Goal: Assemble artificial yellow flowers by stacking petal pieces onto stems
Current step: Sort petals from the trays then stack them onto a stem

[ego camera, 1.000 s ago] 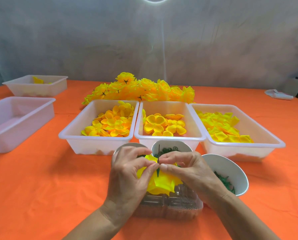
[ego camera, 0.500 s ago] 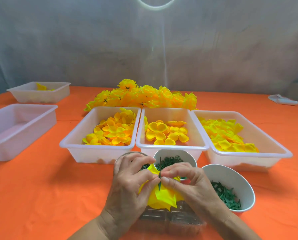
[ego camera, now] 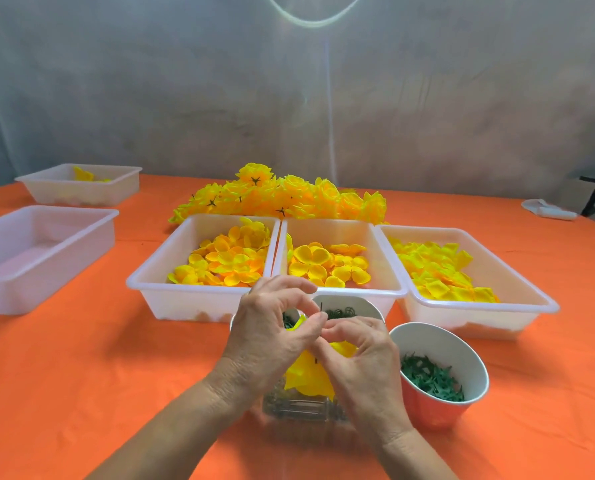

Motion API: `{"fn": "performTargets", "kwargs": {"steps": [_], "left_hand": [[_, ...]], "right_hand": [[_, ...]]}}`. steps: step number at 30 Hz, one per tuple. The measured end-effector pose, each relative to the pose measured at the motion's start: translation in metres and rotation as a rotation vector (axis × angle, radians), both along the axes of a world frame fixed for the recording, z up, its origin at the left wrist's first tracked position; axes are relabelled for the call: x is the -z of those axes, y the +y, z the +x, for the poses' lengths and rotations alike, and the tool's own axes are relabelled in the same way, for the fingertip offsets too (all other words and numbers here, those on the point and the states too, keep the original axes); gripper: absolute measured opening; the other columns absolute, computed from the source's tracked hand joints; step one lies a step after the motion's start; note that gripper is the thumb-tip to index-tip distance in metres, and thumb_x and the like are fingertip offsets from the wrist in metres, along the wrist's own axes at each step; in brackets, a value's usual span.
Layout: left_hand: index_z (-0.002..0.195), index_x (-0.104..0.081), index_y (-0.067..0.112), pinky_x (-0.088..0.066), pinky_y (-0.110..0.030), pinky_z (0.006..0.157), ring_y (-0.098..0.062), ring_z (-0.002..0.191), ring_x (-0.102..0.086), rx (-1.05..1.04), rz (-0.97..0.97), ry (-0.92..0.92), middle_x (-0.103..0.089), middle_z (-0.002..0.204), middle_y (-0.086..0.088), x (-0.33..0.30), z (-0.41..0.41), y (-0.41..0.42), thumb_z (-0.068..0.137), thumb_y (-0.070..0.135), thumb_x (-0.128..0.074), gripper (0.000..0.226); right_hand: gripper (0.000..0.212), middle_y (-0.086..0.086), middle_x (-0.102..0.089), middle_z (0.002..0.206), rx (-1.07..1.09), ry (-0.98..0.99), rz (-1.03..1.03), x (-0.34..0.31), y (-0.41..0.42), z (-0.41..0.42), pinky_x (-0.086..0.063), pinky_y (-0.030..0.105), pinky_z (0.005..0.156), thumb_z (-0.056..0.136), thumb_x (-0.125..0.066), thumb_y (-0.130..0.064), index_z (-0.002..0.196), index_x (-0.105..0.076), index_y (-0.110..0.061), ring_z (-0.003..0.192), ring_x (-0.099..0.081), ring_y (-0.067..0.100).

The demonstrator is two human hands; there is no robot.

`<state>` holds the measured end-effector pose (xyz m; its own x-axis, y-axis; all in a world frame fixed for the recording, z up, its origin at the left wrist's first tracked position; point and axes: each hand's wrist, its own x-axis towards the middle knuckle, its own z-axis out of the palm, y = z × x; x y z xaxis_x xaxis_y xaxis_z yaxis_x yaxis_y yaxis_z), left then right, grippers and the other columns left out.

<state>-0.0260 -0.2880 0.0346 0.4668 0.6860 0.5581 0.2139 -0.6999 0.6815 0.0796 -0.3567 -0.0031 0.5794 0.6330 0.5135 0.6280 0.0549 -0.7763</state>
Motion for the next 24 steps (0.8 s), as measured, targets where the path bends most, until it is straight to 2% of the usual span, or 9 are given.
{"fn": "performTargets", "kwargs": {"steps": [4, 7, 9, 14, 19, 21, 24], "left_hand": [[0.066, -0.068, 0.019, -0.039, -0.016, 0.087, -0.006, 0.102, -0.055, -0.002, 0.046, -0.007, -0.067, 0.099, 0.01, 0.003, 0.002, 0.002, 0.075, 0.014, -0.076, 0.013], [0.066, -0.067, 0.02, -0.037, -0.01, 0.085, -0.006, 0.1, -0.054, -0.002, 0.066, -0.014, -0.067, 0.098, 0.01, 0.005, 0.003, 0.005, 0.075, 0.013, -0.077, 0.015], [0.066, -0.067, 0.019, -0.039, -0.015, 0.086, -0.007, 0.1, -0.055, 0.0, 0.079, -0.016, -0.067, 0.098, 0.011, 0.006, 0.004, 0.005, 0.075, 0.012, -0.077, 0.015], [0.065, -0.069, 0.019, -0.044, -0.036, 0.089, -0.008, 0.099, -0.056, -0.018, 0.062, -0.025, -0.066, 0.096, 0.011, 0.005, 0.002, 0.001, 0.072, 0.013, -0.079, 0.013], [0.066, -0.075, 0.018, -0.044, -0.035, 0.088, -0.014, 0.099, -0.059, -0.072, -0.024, -0.013, -0.066, 0.093, 0.011, 0.025, -0.005, 0.0, 0.071, 0.018, -0.08, 0.007], [0.066, -0.075, 0.019, -0.044, -0.034, 0.087, -0.014, 0.098, -0.059, -0.099, 0.001, -0.036, -0.065, 0.092, 0.014, 0.033, -0.006, 0.0, 0.073, 0.025, -0.079, 0.009], [0.066, -0.075, 0.018, -0.044, -0.035, 0.085, -0.009, 0.094, -0.057, -0.105, 0.083, -0.054, -0.064, 0.091, 0.015, 0.04, -0.004, 0.002, 0.072, 0.034, -0.071, 0.017]], "right_hand": [[0.013, -0.014, -0.069, 0.073, 0.004, -0.023, 0.071, 0.006, 0.002, -0.002, -0.046, 0.04, 0.083, 0.066, -0.085, -0.021, 0.063, -0.073, -0.015, 0.093, -0.055, 0.013], [0.013, -0.021, -0.066, 0.072, -0.006, 0.001, 0.088, 0.01, 0.004, -0.003, -0.045, 0.045, 0.084, 0.067, -0.084, -0.02, 0.064, -0.072, -0.014, 0.094, -0.056, 0.013], [0.012, -0.026, -0.064, 0.076, -0.005, 0.024, 0.083, 0.011, 0.003, -0.002, -0.045, 0.045, 0.085, 0.068, -0.084, -0.02, 0.066, -0.073, -0.016, 0.095, -0.056, 0.011], [0.01, -0.019, -0.057, 0.08, 0.018, 0.025, 0.038, 0.008, -0.002, -0.008, -0.045, 0.045, 0.088, 0.069, -0.083, -0.023, 0.07, -0.074, -0.018, 0.097, -0.057, 0.012], [0.007, -0.009, -0.068, 0.094, -0.098, 0.157, -0.089, 0.002, -0.004, 0.004, -0.044, 0.034, 0.094, 0.071, -0.081, -0.031, 0.075, -0.077, -0.028, 0.106, -0.053, 0.002], [0.007, -0.01, -0.068, 0.097, -0.12, 0.141, -0.122, 0.001, -0.006, 0.007, -0.045, 0.033, 0.095, 0.071, -0.081, -0.031, 0.076, -0.076, -0.031, 0.107, -0.052, 0.0], [0.01, -0.006, -0.064, 0.103, -0.1, 0.094, -0.133, 0.004, -0.006, 0.01, -0.046, 0.034, 0.094, 0.071, -0.08, -0.035, 0.08, -0.076, -0.032, 0.109, -0.053, 0.004]]}}
